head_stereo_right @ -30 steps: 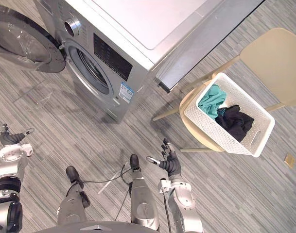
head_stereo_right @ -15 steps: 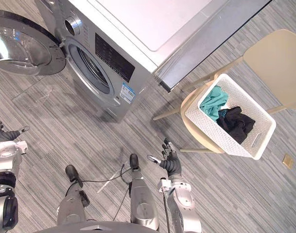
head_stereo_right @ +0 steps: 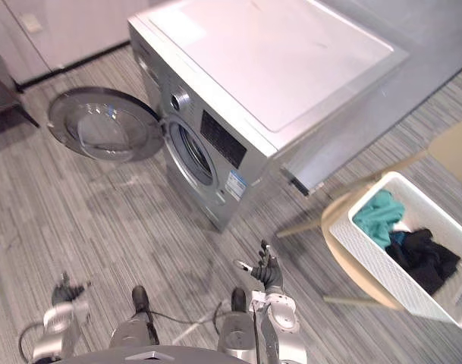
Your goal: Pick up the laundry basket with both hands and put the clothes into the washing machine.
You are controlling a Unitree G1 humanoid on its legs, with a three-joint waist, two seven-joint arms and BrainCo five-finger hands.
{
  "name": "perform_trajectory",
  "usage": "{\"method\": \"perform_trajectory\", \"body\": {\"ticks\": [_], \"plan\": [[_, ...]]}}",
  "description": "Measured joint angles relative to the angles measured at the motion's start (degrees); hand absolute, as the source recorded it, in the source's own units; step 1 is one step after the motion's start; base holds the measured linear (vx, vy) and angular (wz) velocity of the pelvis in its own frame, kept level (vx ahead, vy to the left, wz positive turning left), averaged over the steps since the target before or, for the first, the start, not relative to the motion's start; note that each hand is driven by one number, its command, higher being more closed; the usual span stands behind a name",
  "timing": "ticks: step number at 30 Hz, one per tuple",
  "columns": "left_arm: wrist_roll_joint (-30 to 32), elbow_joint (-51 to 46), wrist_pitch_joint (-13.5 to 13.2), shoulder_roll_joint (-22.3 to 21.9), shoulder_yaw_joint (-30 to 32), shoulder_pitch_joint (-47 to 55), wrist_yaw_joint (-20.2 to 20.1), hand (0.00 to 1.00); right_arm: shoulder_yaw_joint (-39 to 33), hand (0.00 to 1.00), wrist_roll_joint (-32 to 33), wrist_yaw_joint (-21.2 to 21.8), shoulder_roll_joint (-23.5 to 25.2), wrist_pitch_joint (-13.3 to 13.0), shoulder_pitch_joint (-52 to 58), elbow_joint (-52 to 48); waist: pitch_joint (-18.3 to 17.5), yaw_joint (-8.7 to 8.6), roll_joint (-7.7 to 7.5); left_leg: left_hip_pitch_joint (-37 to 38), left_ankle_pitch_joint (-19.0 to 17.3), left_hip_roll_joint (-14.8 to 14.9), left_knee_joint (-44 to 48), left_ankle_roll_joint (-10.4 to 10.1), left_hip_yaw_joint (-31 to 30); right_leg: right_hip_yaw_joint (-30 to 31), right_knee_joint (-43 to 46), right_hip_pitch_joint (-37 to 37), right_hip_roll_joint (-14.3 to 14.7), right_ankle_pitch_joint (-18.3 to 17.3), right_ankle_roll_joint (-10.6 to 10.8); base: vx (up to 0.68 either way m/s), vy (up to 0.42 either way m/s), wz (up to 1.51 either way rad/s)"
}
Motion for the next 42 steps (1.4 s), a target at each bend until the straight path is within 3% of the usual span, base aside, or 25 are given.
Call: {"method": "perform_trajectory", "body": {"ticks": [5, 6, 8, 9, 10, 12, 14, 16, 19, 20, 22, 24, 26, 27, 28, 29, 30, 31, 32, 33, 34, 37, 39, 41, 42], "plan": [[0.07, 10.41, 1.96, -3.72, 4.15, 2.41, -1.14, 0.00, -4.80, 0.00, -3.61, -2.45, 0.03, 2.03, -3.42, 14.16, -0.93, 1.35, -0.38, -1.69, -0.47, -0.43, 8.75, 1.32, -0.82, -3.76, 2.82, 3.81, -1.72, -3.68, -0.83, 0.00, -0.011, 0.45], [0.07, 11.25, 2.08, -4.99, 5.34, 3.45, -1.72, 0.00, -5.72, 0.00, -3.61, -3.13, 0.06, 2.47, -3.74, 16.37, -1.15, 1.36, -0.36, -1.85, 0.69, -0.44, 9.97, 2.50, -1.27, -4.60, 3.39, 4.65, -1.82, -4.89, -2.25, -0.06, -0.026, 0.43], [0.06, 12.29, 2.93, -7.03, 9.24, 3.22, -2.16, 0.00, -10.24, 0.00, -3.61, -3.46, 0.86, 2.42, -4.81, 20.39, -1.22, 1.19, -0.46, -5.16, -10.25, 0.74, 25.21, 1.98, -1.33, -5.86, 4.48, 5.05, -2.46, -4.22, -2.35, -0.07, 0.032, 0.10], [0.06, 13.32, 3.40, -7.94, 10.92, 3.45, -2.51, 0.00, -13.94, 0.00, -3.59, -3.90, 0.81, 2.88, -5.14, 23.63, -1.39, 1.57, 0.38, -6.04, -17.18, 0.36, 38.06, 0.97, -3.45, -4.83, 5.26, 5.93, -2.29, -4.07, -2.02, -0.10, 0.138, -0.45], [0.07, 13.84, 3.50, -8.56, 11.66, 3.96, -3.30, 0.00, -15.26, 0.00, -3.54, -4.64, 0.57, 3.61, -4.57, 24.89, -1.98, 1.43, 1.43, -5.21, -21.34, -1.12, 42.29, 1.10, -6.56, -2.94, 5.67, 5.73, -1.30, -3.85, -1.69, -0.11, 0.162, -0.56], [-0.01, 14.65, 3.41, -9.01, 12.36, 2.98, -4.03, 0.00, -16.55, 0.00, -3.15, -4.60, 1.22, 4.23, -4.03, 25.98, -2.57, 1.04, 1.81, -4.20, -25.57, -2.93, 39.60, 0.01, -13.63, 0.04, 7.04, 2.52, 0.21, -3.53, -1.78, -0.15, 0.178, -0.85], [-0.66, 14.73, 2.87, -8.28, 13.10, 2.20, -4.59, 0.00, -18.75, 0.00, -3.44, -4.39, 1.90, 5.11, -5.04, 26.96, -3.39, 0.80, 0.99, -1.19, -28.45, -3.78, 30.86, 1.78, -13.01, 4.04, 7.75, -1.74, 0.79, -2.37, -2.35, -0.16, 0.134, -0.99], [-0.41, 14.77, 2.44, -5.87, 13.05, 1.01, -5.50, 0.00, -20.31, 0.00, -3.33, -4.29, 4.80, 5.65, -4.98, 26.58, -3.23, 0.63, -3.07, 0.08, -26.39, -4.72, 27.88, 2.40, -6.70, 7.74, 5.18, -4.11, 0.09, 3.08, -2.87, -0.20, 0.093, -1.19], [2.30, 14.73, 2.02, -3.94, 10.74, 0.09, -5.89, 0.00, -20.71, 0.00, -2.83, -4.28, 6.23, 5.67, -4.53, 26.32, -3.87, 0.24, -4.62, 0.91, -25.90, -3.83, 25.41, 2.83, 0.16, 9.11, 1.34, -6.91, 0.95, 10.01, -2.20, -0.21, 0.014, -1.41], [3.70, 14.79, 1.83, -3.24, 9.73, -0.36, -6.28, 0.00, -20.85, 0.00, -2.78, -4.27, 6.47, 5.59, -4.25, 26.25, -3.94, 0.34, -4.58, 2.37, -24.37, -2.53, 23.31, 3.92, 3.88, 8.15, -1.79, -7.34, 2.15, 15.00, -1.28, -0.15, -0.057, -1.37], [5.27, 14.62, 1.83, -3.09, 7.83, -1.85, -6.76, 0.00, -22.53, 0.00, -2.51, -4.15, 6.58, 5.10, -4.40, 24.56, -3.87, -0.11, -3.19, 3.82, -21.52, 0.51, 20.64, 3.09, 8.07, -1.73, 5.89, -9.49, 2.83, 10.46, -5.62, -0.11, -0.089, -1.09], [5.66, 14.59, 1.80, -3.19, 5.52, -3.90, -6.77, 0.00, -23.12, 0.00, -3.22, -4.42, 6.12, 4.70, -3.88, 24.27, -3.56, -0.04, -2.42, 6.70, -18.08, 2.86, 16.79, 1.05, 11.19, -10.97, 18.31, -10.10, -0.28, 2.77, -7.83, 0.04, -0.152, -0.86], [5.53, 14.53, 1.84, -4.05, 4.93, -5.29, -6.71, 0.00, -22.95, 0.00, -3.54, -4.44, 6.38, 4.77, -4.10, 24.48, -3.68, -0.12, -3.20, 8.06, -17.48, 5.09, 17.63, -0.54, 14.74, -11.09, 23.87, -10.40, -3.69, -0.71, -7.00, 0.04, -0.275, -0.87], [5.52, 14.62, 1.91, -4.80, 5.03, -6.15, -6.70, 0.00, -23.19, 0.00, -3.61, -4.49, 6.28, 4.75, -4.52, 24.45, -3.57, -0.41, -3.73, 9.08, -17.53, 5.85, 17.44, -1.41, 15.47, -11.40, 23.65, -10.28, -2.49, -1.66, -7.04, 0.00, -0.230, -0.92], [5.60, 14.93, 1.77, -5.63, 4.96, -6.92, -6.86, 0.00, -22.68, 0.00, -3.62, -4.47, 5.91, 4.72, -5.27, 25.47, -3.46, -0.10, -3.21, 10.56, -18.21, 4.40, 15.47, -2.19, 15.96, -9.58, 19.85, -9.69, 0.33, -1.53, -6.93, -0.03, -0.168, -1.13], [5.58, 15.32, 1.81, -5.78, 4.98, -7.34, -6.91, 0.00, -22.54, 0.00, -3.62, -4.50, 5.53, 4.58, -5.92, 26.21, -3.44, 0.56, -3.22, 11.29, -18.48, 2.77, 14.00, -1.36, 15.84, -7.89, 16.68, -9.21, 1.75, -0.80, -6.29, -0.06, -0.136, -1.82], [5.60, 16.71, 1.61, -7.88, 5.11, -7.88, -6.77, 0.00, -23.78, 0.00, -3.59, -4.55, 3.74, 5.15, -8.33, 26.66, -3.48, 1.31, 1.33, 13.23, -16.26, 4.34, 11.05, -0.81, 18.19, -7.63, 18.46, -9.75, 3.15, -3.19, -8.15, -0.07, -0.052, -1.44], [5.62, 16.95, 1.34, -8.39, 5.03, -7.94, -6.58, 0.00, -24.24, 0.00, -3.62, -4.61, 3.83, 5.17, -8.52, 26.73, -3.04, 0.74, 0.13, 13.85, -15.39, 3.77, 10.59, -2.32, 19.78, -7.92, 24.18, -11.22, -0.07, -6.02, -8.90, -0.05, -0.114, -1.29], [5.69, 17.00, 1.27, -7.31, 3.77, -7.86, -6.55, 0.00, -24.25, 0.00, -3.45, -4.75, 4.12, 5.09, -8.10, 28.70, -3.96, 0.37, -0.49, 14.97, -14.66, 1.99, 9.33, -3.42, 21.34, -8.30, 23.30, -9.87, -5.84, -7.42, -5.54, -0.05, -0.232, -0.95], [5.64, 17.89, 1.31, -6.19, 3.54, -7.48, -6.55, 0.00, -24.02, 0.00, -3.64, -4.80, 2.68, 5.34, -8.91, 30.21, -3.71, 1.08, -0.21, 15.74, -14.36, 3.79, 8.62, -4.25, 22.78, -9.76, 20.80, -9.36, -3.78, -6.14, -1.52, -0.06, -0.263, -0.94], [5.68, 19.11, 1.34, -6.16, 3.01, -7.79, -6.55, 0.00, -22.95, 0.00, -3.67, -4.86, 1.57, 5.31, -9.39, 30.92, -4.24, 0.61, 1.14, 15.24, -13.64, 4.68, 7.23, -3.67, 21.98, -10.04, 18.07, -9.19, -1.13, -5.62, -1.36, -0.04, -0.257, -0.76], [6.54, 19.34, 1.40, -6.60, -0.50, -8.43, -6.65, 0.00, -22.34, 0.00, -7.70, -5.12, -0.94, 5.37, -9.65, 33.66, -4.40, 0.28, 1.51, 13.88, -9.35, 4.44, 3.79, -2.87, 18.77, -11.32, 16.13, -10.15, 1.74, -5.76, -2.83, 0.01, -0.122, -0.19], [8.02, 18.70, 1.44, -5.47, -1.54, -8.74, -6.65, 0.00, -21.93, 0.00, -10.81, -5.34, -1.09, 5.75, -9.54, 35.26, -3.57, -0.25, -0.01, 13.18, -6.78, 5.42, 4.95, -3.00, 17.89, -11.49, 16.06, -9.91, 2.46, -7.31, -3.38, 0.04, -0.161, 0.24], [8.50, 17.47, 1.76, -4.26, -1.48, -8.06, -6.51, 0.00, -21.82, 0.00, -11.55, -5.70, -0.26, 5.81, -8.79, 35.76, -3.12, -0.10, -1.33, 9.02, -6.96, 9.17, 15.11, -2.74, 15.92, -11.45, 13.68, -8.01, 3.82, -7.70, -4.03, 0.04, -0.205, 0.07], [8.32, 14.85, 1.81, -4.33, 0.38, -7.13, -6.09, 0.00, -21.83, 0.00, -11.53, -5.78, -0.12, 5.69, -8.33, 35.36, -2.32, 0.48, -1.06, 4.82, -7.57, 13.26, 26.76, 3.06, 13.17, -11.32, 11.26, -5.33, 5.61, -7.75, -4.38, 0.03, -0.186, -0.12]]}}
